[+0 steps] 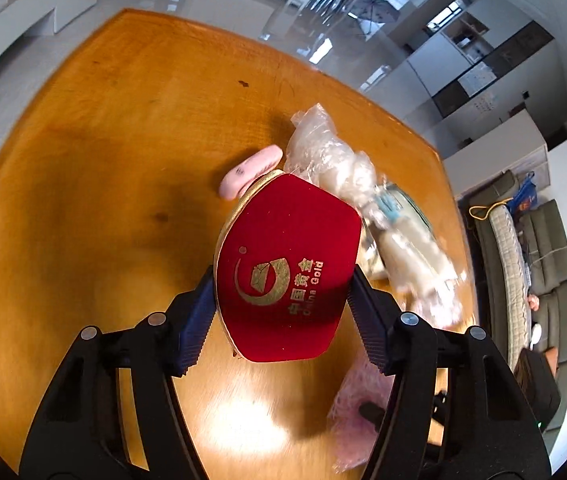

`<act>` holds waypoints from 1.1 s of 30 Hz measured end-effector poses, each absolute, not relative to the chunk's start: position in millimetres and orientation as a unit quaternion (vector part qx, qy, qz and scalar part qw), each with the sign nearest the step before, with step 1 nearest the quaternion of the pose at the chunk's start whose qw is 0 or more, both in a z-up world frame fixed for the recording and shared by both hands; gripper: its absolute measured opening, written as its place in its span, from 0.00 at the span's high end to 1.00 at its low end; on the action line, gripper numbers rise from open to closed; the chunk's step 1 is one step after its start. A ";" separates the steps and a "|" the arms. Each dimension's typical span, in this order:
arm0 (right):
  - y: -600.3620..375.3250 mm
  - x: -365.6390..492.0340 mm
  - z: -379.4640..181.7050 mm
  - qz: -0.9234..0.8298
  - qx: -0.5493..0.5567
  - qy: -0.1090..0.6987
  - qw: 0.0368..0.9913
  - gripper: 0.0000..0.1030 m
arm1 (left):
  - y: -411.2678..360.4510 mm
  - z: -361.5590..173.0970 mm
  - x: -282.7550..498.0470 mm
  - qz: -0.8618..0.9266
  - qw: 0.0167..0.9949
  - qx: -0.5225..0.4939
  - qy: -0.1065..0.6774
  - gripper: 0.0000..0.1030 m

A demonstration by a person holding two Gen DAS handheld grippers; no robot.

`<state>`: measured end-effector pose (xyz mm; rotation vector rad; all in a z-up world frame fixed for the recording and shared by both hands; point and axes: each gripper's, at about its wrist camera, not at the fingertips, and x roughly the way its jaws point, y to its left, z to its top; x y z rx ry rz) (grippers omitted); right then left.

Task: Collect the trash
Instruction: 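Grasp the red box with left tool while right tool grasps the pink-filled bag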

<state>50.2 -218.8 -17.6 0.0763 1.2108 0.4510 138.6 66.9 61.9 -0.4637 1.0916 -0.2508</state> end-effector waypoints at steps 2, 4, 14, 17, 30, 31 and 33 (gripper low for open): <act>-212.0 38.5 -7.0 0.220 0.036 0.562 0.797 0.71 | 73.1 69.7 118.7 -0.116 0.827 -0.215 0.506 0.40; -203.5 25.1 1.4 0.232 0.036 0.558 0.796 0.71 | 83.7 75.2 95.6 -0.110 0.835 -0.207 0.499 0.40; -140.2 -36.7 23.2 0.291 0.010 0.543 0.788 0.71 | 145.2 91.2 -8.2 -0.061 0.864 -0.198 0.460 0.40; -114.6 -54.8 27.3 0.315 0.001 0.541 0.780 0.71 | 163.1 92.1 -41.3 -0.045 0.868 -0.203 0.451 0.40; 25.9 -176.7 28.3 0.455 -0.082 0.526 0.714 0.71 | 264.3 65.9 -235.6 0.084 0.876 -0.235 0.413 0.40; 39.9 -190.3 26.4 0.469 -0.093 0.524 0.705 0.71 | 272.8 62.3 -254.0 0.102 0.875 -0.238 0.409 0.40; 60.7 -210.8 22.2 0.489 -0.111 0.523 0.689 0.71 | 287.3 55.7 -284.7 0.131 0.872 -0.244 0.403 0.40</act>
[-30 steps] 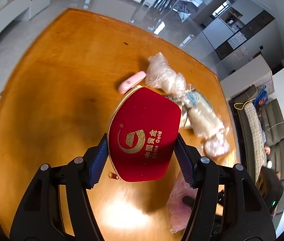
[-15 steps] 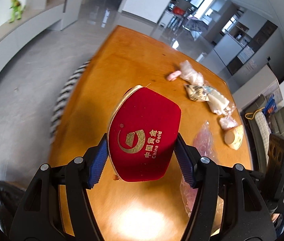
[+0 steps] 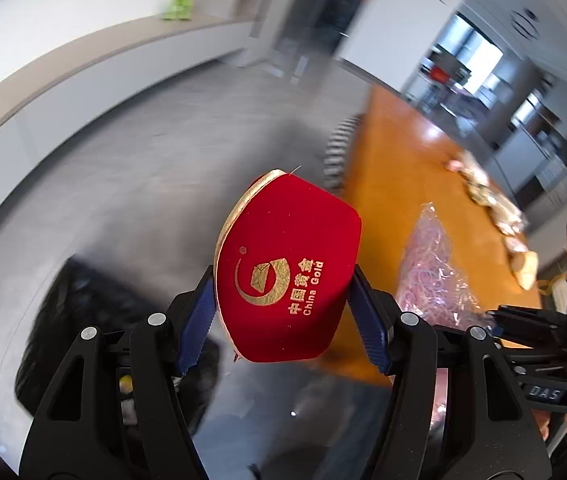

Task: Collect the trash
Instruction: 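Grasp the red box with left tool while right tool grasps the pink-filled bag, then carry both items over the black bin and open both tools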

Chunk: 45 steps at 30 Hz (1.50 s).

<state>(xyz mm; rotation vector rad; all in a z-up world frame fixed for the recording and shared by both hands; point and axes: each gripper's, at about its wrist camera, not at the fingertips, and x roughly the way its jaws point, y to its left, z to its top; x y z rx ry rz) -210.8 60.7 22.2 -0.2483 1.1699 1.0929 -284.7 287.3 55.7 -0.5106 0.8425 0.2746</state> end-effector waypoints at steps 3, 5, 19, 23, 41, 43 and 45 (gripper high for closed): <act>94.8 -243.1 13.1 0.516 -0.140 0.523 0.664 0.71 | 309.2 43.0 -329.2 0.180 0.862 -0.252 0.400 0.40; 115.5 -262.6 4.7 0.533 -0.156 0.524 0.646 0.71 | 322.3 32.0 -358.6 0.215 0.852 -0.259 0.400 0.40; 206.5 -335.5 -33.8 0.568 -0.228 0.516 0.599 0.35 | 375.0 -8.2 -474.3 0.380 0.787 -0.309 0.376 0.06; 201.6 -343.0 -33.9 0.568 -0.236 0.517 0.595 0.35 | 387.2 -6.3 -478.8 0.397 0.773 -0.336 0.364 0.06; 156.6 -312.3 -6.9 0.564 -0.184 0.513 0.620 0.35 | 365.0 7.3 -433.2 0.351 0.796 -0.311 0.382 0.06; 144.8 -298.6 -3.2 0.560 -0.172 0.513 0.627 0.35 | 358.1 11.6 -418.3 0.340 0.803 -0.302 0.385 0.06; 132.1 -285.9 4.8 0.554 -0.165 0.509 0.638 0.35 | 350.0 17.0 -403.2 0.328 0.810 -0.295 0.386 0.06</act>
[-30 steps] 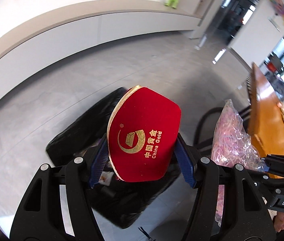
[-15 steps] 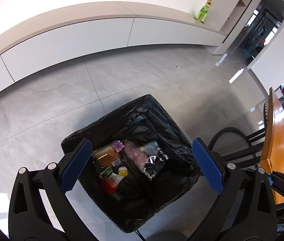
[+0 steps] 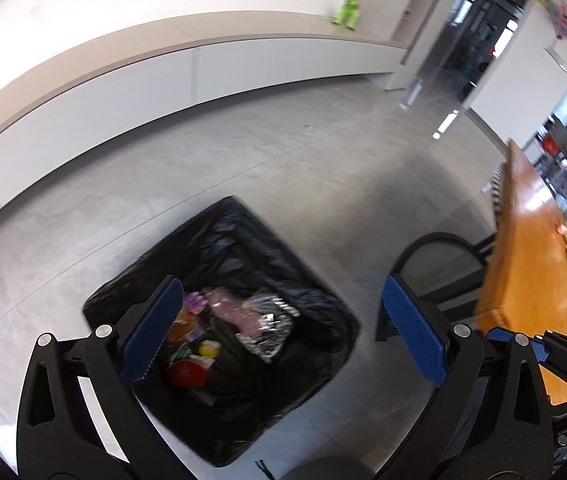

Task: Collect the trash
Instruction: 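Carry both items over the black bin and open both tools, then move both tools back over the table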

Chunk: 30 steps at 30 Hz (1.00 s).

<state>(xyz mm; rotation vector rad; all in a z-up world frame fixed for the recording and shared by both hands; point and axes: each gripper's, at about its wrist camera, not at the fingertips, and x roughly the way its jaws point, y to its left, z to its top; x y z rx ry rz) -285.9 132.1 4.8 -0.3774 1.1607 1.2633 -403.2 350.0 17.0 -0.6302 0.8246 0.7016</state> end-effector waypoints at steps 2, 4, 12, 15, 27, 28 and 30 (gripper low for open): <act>116.1 -267.4 11.1 0.543 -0.154 0.505 0.653 0.35 | 339.5 23.5 -381.7 0.310 0.820 -0.286 0.387 0.06; 98.6 -246.5 16.5 0.531 -0.139 0.506 0.666 0.35 | 328.7 29.2 -357.8 0.289 0.829 -0.281 0.387 0.06; 21.7 -159.7 32.8 0.458 -0.090 0.510 0.723 0.35 | 268.4 50.8 -250.1 0.195 0.863 -0.233 0.404 0.06; -6.7 -128.8 36.1 0.430 -0.073 0.513 0.740 0.35 | 244.3 58.1 -207.8 0.165 0.872 -0.214 0.408 0.06; -115.6 8.4 37.3 0.298 -0.014 0.536 0.790 0.35 | 149.7 59.8 -31.1 0.044 0.873 -0.157 0.461 0.06; -124.0 17.1 34.2 0.290 -0.010 0.538 0.791 0.35 | 141.3 58.7 -19.0 0.038 0.872 -0.150 0.465 0.06; -140.8 38.0 30.1 0.276 0.000 0.543 0.793 0.35 | 128.7 56.2 3.2 0.029 0.869 -0.139 0.473 0.06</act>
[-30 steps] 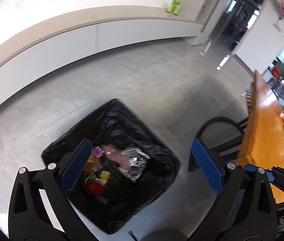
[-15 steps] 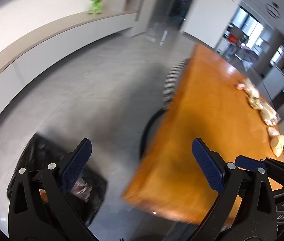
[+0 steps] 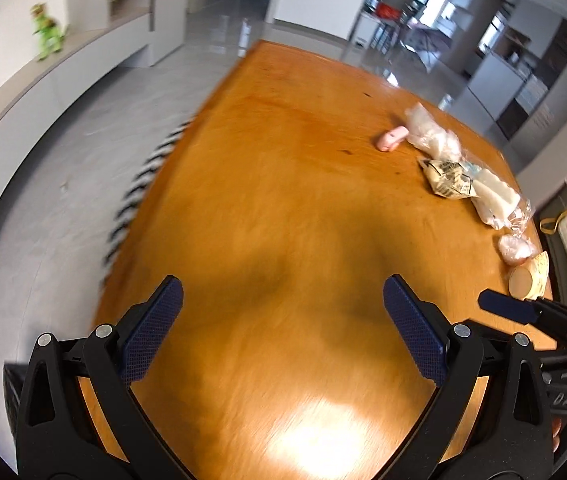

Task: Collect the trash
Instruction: 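Move both tools back over the table, then grasp the pink plastic tube with left tool while right tool grasps the foil packet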

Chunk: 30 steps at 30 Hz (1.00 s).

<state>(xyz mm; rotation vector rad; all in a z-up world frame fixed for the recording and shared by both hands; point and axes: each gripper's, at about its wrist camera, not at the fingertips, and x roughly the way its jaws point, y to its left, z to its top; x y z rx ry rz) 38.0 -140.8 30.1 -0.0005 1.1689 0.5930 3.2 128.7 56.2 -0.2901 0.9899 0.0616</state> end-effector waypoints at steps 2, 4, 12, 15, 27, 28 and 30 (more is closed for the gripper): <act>-155.2 66.3 28.0 0.255 0.013 0.548 0.797 0.35 | 120.0 52.9 25.5 0.019 0.867 -0.133 0.480 0.06; -160.7 90.4 23.0 0.241 0.031 0.552 0.798 0.35 | 114.7 51.3 50.4 0.011 0.864 -0.135 0.485 0.06; -189.9 164.8 -1.1 0.166 0.075 0.576 0.797 0.35 | 78.6 34.0 140.8 -0.001 0.853 -0.068 0.518 0.06; -187.2 180.0 -9.5 0.161 0.082 0.575 0.798 0.35 | 71.3 28.9 167.3 -0.006 0.850 -0.052 0.524 0.06; -184.0 184.9 -12.5 0.191 0.071 0.575 0.793 0.84 | 43.6 27.4 233.6 -0.034 0.851 -0.011 0.524 0.06; -186.6 182.0 -11.0 0.195 0.073 0.575 0.791 0.85 | 39.1 26.4 236.7 -0.038 0.850 -0.011 0.525 0.06; -192.1 177.5 -9.5 0.199 0.073 0.574 0.791 0.86 | 29.4 24.5 241.8 -0.043 0.851 0.001 0.524 0.08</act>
